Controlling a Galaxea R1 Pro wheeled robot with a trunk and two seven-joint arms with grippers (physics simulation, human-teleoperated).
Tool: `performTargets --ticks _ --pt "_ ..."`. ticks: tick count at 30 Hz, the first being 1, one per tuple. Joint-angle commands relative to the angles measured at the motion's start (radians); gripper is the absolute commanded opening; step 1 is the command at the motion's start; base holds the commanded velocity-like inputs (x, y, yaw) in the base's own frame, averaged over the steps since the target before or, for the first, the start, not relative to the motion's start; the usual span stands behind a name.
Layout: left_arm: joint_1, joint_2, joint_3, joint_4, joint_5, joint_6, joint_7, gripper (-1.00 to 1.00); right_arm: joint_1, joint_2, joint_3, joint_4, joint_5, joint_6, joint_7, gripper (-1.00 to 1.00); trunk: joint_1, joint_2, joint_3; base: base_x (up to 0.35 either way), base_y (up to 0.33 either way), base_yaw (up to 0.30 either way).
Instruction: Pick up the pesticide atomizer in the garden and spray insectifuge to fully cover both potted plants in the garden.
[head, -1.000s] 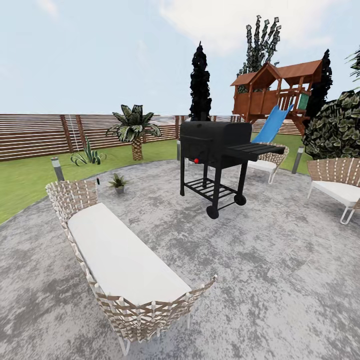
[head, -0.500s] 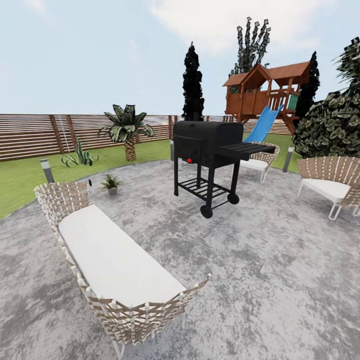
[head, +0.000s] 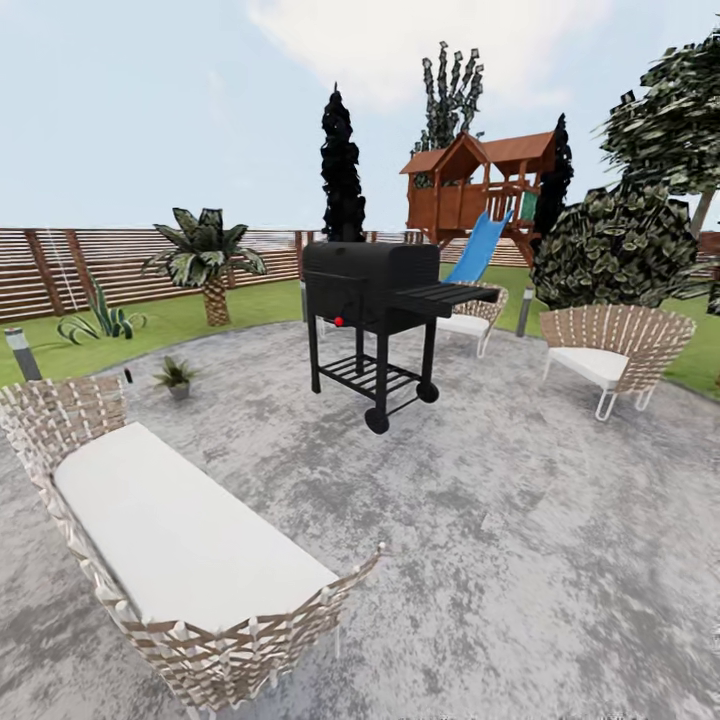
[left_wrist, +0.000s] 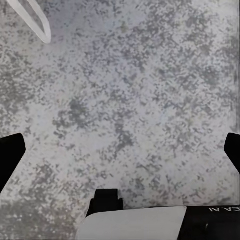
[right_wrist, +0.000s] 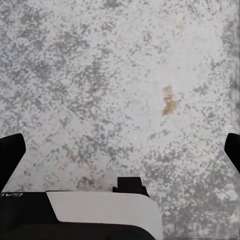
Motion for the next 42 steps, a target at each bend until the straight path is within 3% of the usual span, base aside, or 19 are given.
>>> performTargets --ticks 1,42 --pt "0.000 -0.001 0.000 0.001 0.000 -0.003 -0.001 1.00 -0.001 0.001 -0.001 0.000 -0.001 -0.002 -0.001 1.00 0.000 0.000 -0.001 0.000 0.000 -0.272" --pt "0.000 0.000 -0.002 0.001 -0.002 -0.003 -0.001 1.00 0.000 0.001 0.000 0.001 0.000 -0.002 0.000 1.00 0.000 0.000 -0.001 0.000 0.000 -0.269"
